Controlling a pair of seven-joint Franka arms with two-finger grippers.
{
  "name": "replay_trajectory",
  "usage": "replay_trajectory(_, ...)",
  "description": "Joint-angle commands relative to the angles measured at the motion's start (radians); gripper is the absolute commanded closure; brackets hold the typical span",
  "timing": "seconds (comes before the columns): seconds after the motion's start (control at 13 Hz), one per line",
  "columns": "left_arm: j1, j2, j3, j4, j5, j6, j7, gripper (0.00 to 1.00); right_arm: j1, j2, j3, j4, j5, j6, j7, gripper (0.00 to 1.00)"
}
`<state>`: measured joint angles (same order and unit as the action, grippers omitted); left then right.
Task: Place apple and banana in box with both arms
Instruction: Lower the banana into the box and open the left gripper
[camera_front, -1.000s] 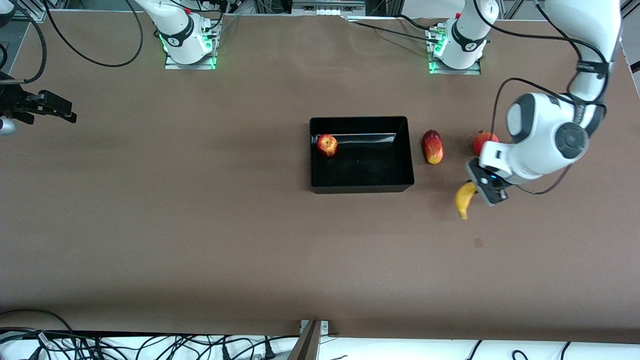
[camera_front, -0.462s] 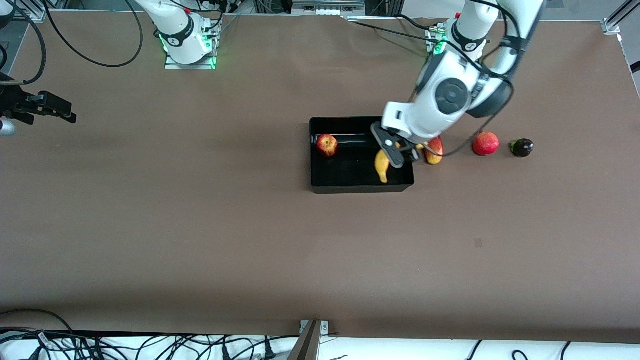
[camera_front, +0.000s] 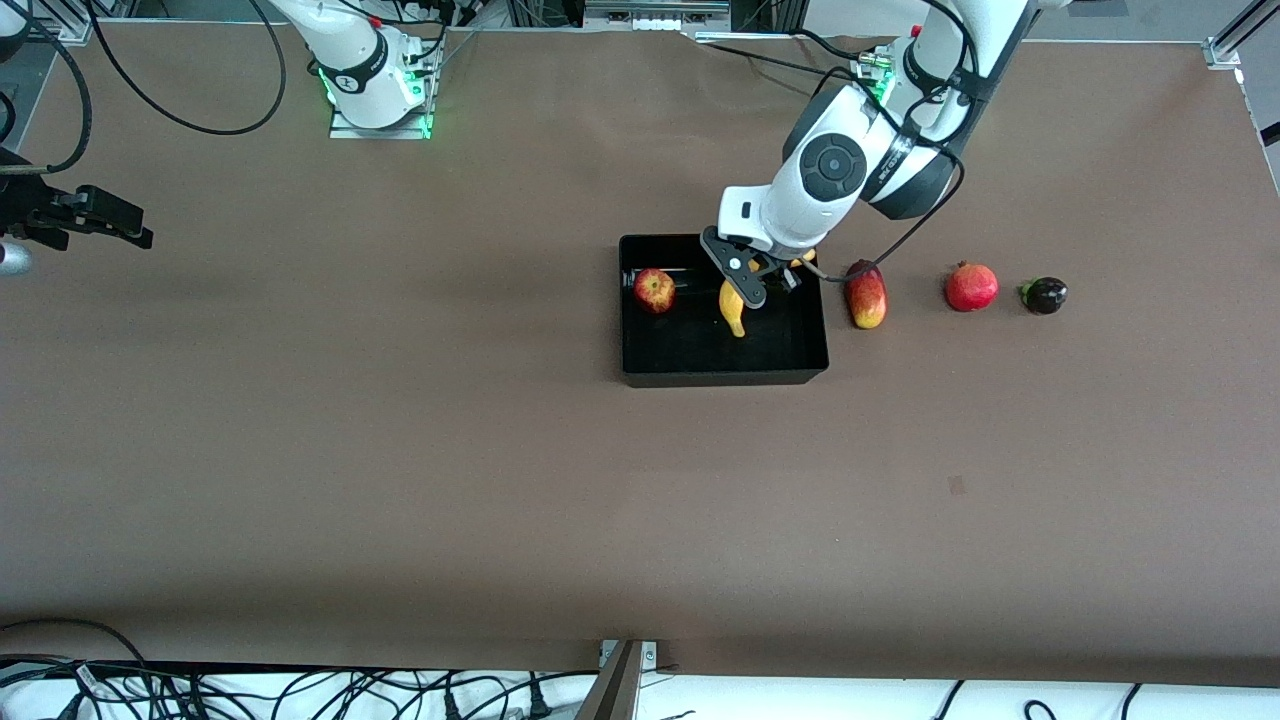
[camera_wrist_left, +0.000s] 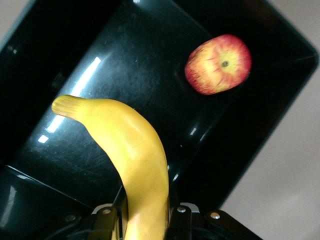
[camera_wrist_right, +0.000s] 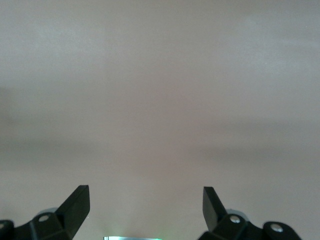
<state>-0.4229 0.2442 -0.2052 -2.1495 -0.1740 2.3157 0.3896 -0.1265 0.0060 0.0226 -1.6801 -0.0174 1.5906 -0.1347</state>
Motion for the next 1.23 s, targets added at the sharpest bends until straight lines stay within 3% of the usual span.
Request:
replay_trajectory(0.0,-0.005,0.039,0.003,-0.009,-0.019,0.06,-0.002,1.0,-0.004,0.008,-0.003,0.016,-0.006,-0.003,0.012,0.0)
replay_trajectory(0.69,-0.014,0.145,0.003,0.0,-0.013,0.168,-0.002,1.0,-0.016,0.034,-0.01,0.017,-0.001,0.015,0.012,0.0)
replay_trajectory(0.85,-0.014,0.167,0.003,0.003,-0.013,0.172,-0.002,0.8,-0.019,0.034,-0.012,0.019,-0.003,0.04,0.007,0.0)
replay_trajectory(1.0,-0.014,0.19,0.003,0.022,-0.007,0.185,0.002,0.19,-0.021,0.045,-0.01,0.02,-0.003,0.052,0.003,0.0)
replay_trajectory(1.08,-0.014,0.191,0.003,0.023,-0.007,0.185,0.017,0.0,-0.021,0.052,-0.012,0.02,0.001,0.064,0.003,0.0)
replay_trajectory(1.15,-0.014,0.185,0.003,0.023,-0.007,0.18,0.02,0.0,-0.022,0.063,-0.012,0.028,0.013,0.075,0.006,0.0)
